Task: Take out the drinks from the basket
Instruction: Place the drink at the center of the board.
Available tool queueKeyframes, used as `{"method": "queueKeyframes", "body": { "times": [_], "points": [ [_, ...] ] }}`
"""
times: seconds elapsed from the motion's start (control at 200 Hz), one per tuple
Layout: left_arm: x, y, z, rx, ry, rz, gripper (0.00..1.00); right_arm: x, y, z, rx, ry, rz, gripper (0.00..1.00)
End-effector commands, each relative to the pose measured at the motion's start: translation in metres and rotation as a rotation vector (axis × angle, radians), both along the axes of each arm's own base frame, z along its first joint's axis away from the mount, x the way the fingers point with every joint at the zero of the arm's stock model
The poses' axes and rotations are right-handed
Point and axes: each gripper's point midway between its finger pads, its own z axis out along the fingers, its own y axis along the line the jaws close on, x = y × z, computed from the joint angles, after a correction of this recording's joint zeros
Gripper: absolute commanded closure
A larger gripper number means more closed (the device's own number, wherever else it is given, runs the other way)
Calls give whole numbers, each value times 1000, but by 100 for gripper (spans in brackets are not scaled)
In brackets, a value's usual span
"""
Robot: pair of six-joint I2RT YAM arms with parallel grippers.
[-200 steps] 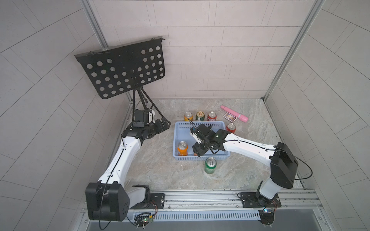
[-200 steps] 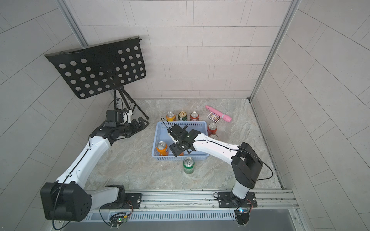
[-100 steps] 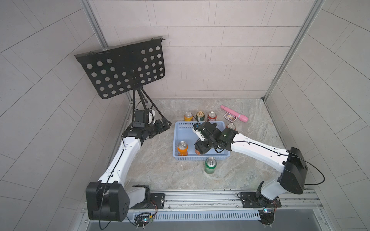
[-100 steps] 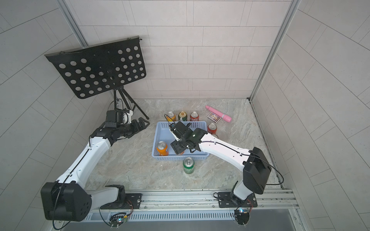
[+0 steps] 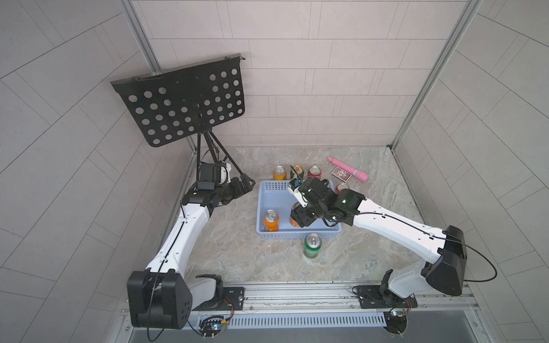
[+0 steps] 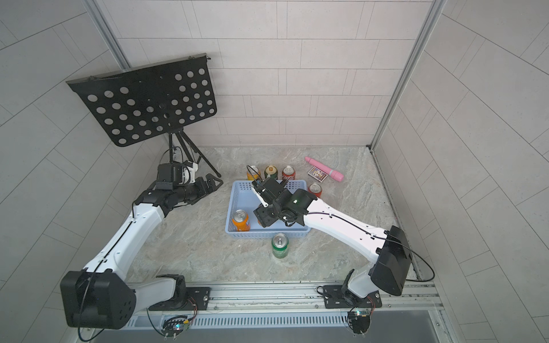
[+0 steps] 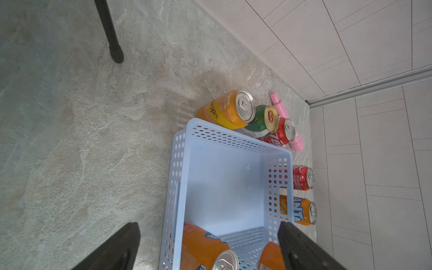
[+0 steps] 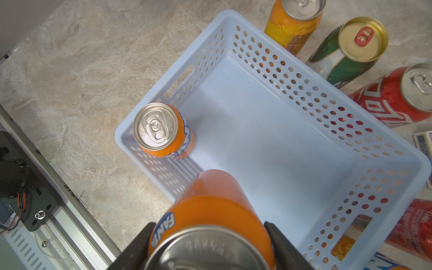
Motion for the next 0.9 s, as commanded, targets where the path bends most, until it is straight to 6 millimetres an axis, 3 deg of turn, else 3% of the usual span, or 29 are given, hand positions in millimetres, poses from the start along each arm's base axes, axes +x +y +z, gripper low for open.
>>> {"method": "queueKeyframes", "body": {
  "times": [0.0,0.16,0.465,0.725,0.895],
  "points": [
    [-3,1,4,0,-25,-1,0,-6,6,44,94,-91,20,70],
    [-2,2,4,3,-23,5,0,-20,12,52,102,-103,54,70],
    [-3,2,4,6,-22,9,0,-47,28,45,87,-90,134,70],
    [-3,2,3,5,-21,9,0,-72,44,30,88,-82,219,70],
    [-3,3,4,7,-22,10,0,-78,44,8,55,-58,216,70]
  ]
}}
